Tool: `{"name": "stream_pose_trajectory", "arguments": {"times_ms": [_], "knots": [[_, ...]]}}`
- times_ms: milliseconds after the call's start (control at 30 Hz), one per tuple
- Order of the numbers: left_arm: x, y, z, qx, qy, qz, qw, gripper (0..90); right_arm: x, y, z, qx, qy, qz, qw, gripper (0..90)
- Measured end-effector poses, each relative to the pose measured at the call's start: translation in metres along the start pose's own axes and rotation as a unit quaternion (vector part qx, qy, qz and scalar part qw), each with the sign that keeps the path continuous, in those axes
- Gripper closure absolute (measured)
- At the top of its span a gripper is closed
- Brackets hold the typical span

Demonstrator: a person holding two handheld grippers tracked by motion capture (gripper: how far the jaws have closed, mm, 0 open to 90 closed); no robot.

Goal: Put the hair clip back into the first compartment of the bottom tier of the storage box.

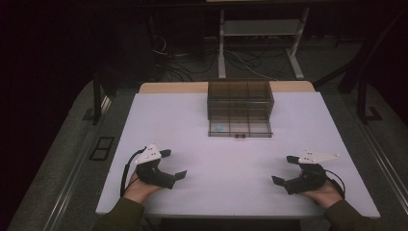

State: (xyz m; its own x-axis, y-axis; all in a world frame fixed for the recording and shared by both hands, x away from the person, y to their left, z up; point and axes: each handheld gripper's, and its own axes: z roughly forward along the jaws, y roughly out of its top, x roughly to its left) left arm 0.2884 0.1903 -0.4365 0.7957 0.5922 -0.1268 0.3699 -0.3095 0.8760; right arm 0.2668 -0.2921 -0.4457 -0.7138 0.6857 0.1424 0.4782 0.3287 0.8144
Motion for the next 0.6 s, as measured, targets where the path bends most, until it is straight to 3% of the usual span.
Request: {"name": "stream_pose_trajectory", "arguments": {"times_ms": [600], "knots": [[-0.0019, -0.0079, -0.0015, 0.014, 0.005, -0.002, 0.9999, 0.0, -0.0005, -0.0002, 0.0006, 0.002, -0.004, 0.001, 1.0, 0.3]]}}
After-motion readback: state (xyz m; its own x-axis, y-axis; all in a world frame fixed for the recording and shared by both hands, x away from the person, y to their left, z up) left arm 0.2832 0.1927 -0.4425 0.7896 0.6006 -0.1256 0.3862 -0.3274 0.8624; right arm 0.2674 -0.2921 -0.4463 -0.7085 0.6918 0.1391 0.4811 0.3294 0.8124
